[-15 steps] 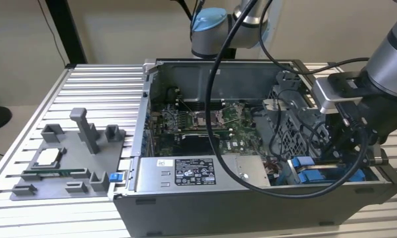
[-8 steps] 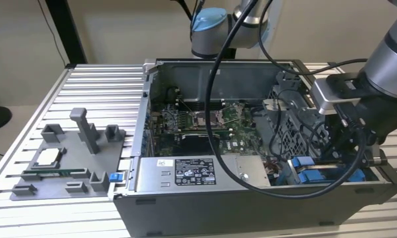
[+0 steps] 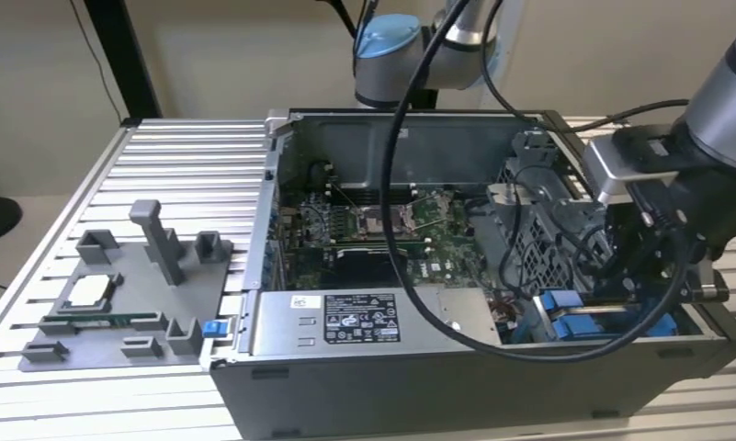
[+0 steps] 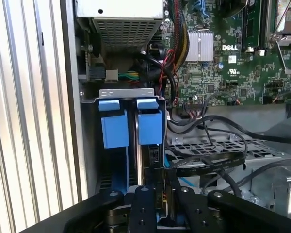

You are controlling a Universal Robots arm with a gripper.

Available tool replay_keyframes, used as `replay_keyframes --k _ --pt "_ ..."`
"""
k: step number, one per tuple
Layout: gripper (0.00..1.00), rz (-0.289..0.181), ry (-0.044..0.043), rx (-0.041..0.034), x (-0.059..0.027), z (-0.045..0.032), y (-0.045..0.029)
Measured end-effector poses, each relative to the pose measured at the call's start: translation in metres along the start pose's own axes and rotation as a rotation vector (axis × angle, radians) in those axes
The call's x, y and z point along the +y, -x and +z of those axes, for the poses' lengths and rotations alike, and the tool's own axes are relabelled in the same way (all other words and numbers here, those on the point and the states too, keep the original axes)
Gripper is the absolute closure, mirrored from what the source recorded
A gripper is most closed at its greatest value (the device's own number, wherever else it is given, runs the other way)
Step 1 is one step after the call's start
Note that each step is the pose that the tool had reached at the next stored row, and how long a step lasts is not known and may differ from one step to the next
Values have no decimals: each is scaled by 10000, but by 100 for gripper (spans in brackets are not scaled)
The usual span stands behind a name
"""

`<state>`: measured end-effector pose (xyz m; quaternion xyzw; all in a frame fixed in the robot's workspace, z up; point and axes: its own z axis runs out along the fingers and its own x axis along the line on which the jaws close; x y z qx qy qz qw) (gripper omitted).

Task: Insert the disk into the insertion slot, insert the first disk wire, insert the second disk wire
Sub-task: 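Insert the second disk wire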

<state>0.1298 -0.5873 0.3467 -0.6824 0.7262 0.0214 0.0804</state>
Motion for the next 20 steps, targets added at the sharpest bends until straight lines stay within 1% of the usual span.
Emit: replay_keyframes --k 8,10,12,20 --pt "0 -1 0 -1 -29 -359 54" --pt "0 -1 0 0 -35 -429 64" --pt "0 -1 0 -3 -36 -450 67" --pt "0 0 0 -1 -38 -469 70"
